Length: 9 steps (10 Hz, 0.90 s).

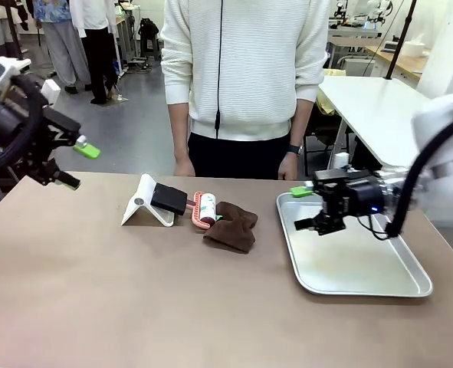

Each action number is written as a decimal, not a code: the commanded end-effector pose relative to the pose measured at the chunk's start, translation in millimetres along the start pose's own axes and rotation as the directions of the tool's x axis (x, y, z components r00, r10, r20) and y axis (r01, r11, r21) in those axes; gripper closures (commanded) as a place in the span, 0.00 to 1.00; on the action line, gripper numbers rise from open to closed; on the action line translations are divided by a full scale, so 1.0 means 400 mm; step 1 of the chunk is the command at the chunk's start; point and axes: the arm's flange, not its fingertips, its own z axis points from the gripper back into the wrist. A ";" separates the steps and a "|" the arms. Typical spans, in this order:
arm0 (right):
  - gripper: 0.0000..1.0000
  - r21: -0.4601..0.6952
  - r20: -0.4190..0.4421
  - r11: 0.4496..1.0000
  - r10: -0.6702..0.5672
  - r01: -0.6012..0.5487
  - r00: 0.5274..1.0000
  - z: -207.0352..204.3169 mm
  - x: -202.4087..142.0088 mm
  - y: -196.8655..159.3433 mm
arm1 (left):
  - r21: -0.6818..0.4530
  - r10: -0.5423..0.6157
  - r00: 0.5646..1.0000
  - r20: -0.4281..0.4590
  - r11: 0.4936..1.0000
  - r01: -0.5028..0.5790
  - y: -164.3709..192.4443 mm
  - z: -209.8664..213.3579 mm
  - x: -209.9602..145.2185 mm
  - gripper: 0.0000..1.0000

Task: Clean the surface of the table.
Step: Return the Lint Roller and towel to their original positions.

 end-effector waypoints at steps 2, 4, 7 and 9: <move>0.00 0.106 0.148 0.990 0.075 -0.091 0.986 0.116 -0.096 -0.025 | -0.283 -0.036 0.999 0.026 0.958 0.042 0.160 0.037 -0.055 0.00; 0.00 0.121 0.274 0.991 0.026 -0.061 0.961 0.149 -0.097 -0.044 | -0.385 -0.051 0.997 0.062 0.920 0.071 0.206 0.042 -0.059 0.00; 0.00 0.102 0.194 0.994 0.026 -0.047 0.981 0.176 -0.052 -0.037 | -0.315 -0.034 0.998 0.049 0.948 0.048 0.198 0.043 -0.087 0.00; 0.00 0.102 0.194 0.994 0.026 -0.047 0.981 0.176 -0.052 -0.037 | -0.315 -0.034 0.998 0.049 0.948 0.048 0.198 0.043 -0.087 0.00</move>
